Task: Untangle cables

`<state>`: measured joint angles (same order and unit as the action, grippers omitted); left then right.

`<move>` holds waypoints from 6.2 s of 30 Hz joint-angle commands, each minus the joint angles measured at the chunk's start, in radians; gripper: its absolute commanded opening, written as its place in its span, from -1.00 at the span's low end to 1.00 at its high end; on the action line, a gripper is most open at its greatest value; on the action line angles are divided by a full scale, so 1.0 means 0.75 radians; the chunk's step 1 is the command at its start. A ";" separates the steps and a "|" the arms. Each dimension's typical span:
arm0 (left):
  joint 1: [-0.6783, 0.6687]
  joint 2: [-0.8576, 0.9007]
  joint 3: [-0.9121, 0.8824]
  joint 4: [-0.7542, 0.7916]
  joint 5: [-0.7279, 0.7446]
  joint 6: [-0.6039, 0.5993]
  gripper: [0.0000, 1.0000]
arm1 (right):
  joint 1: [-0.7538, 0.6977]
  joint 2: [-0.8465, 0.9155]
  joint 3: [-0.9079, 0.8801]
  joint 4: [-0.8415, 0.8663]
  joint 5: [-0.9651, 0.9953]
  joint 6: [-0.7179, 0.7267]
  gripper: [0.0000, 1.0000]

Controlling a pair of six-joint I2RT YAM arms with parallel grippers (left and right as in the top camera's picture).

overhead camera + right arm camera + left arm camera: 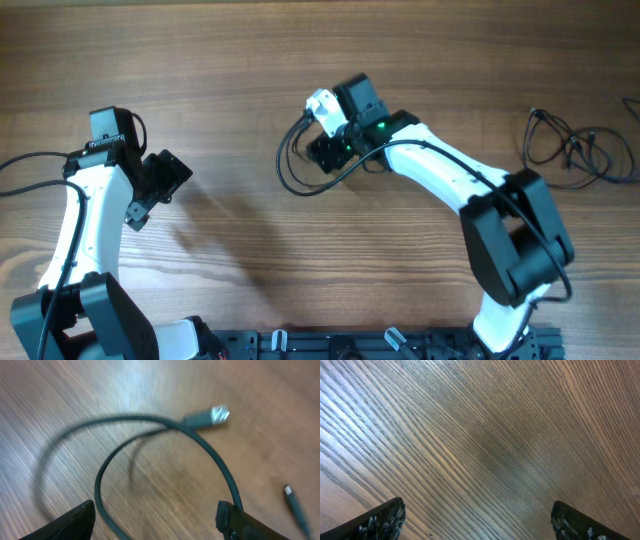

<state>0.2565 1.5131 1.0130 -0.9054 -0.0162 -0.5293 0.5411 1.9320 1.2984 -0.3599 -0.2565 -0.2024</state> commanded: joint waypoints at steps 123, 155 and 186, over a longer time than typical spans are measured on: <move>-0.481 0.010 0.016 0.200 0.036 0.239 1.00 | -0.817 -0.466 0.047 -0.534 0.027 0.200 0.99; -0.250 -1.041 -0.292 0.139 0.212 0.397 1.00 | -0.584 -1.312 -0.392 -0.470 0.189 0.343 1.00; -0.249 -1.391 -0.334 -0.204 0.205 0.383 1.00 | -0.583 -0.965 -0.436 -0.458 0.194 0.343 1.00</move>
<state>0.0658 0.4728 0.7700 -1.0447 0.1261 -0.2630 0.1032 1.1927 0.9745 -0.7082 -0.1287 0.0448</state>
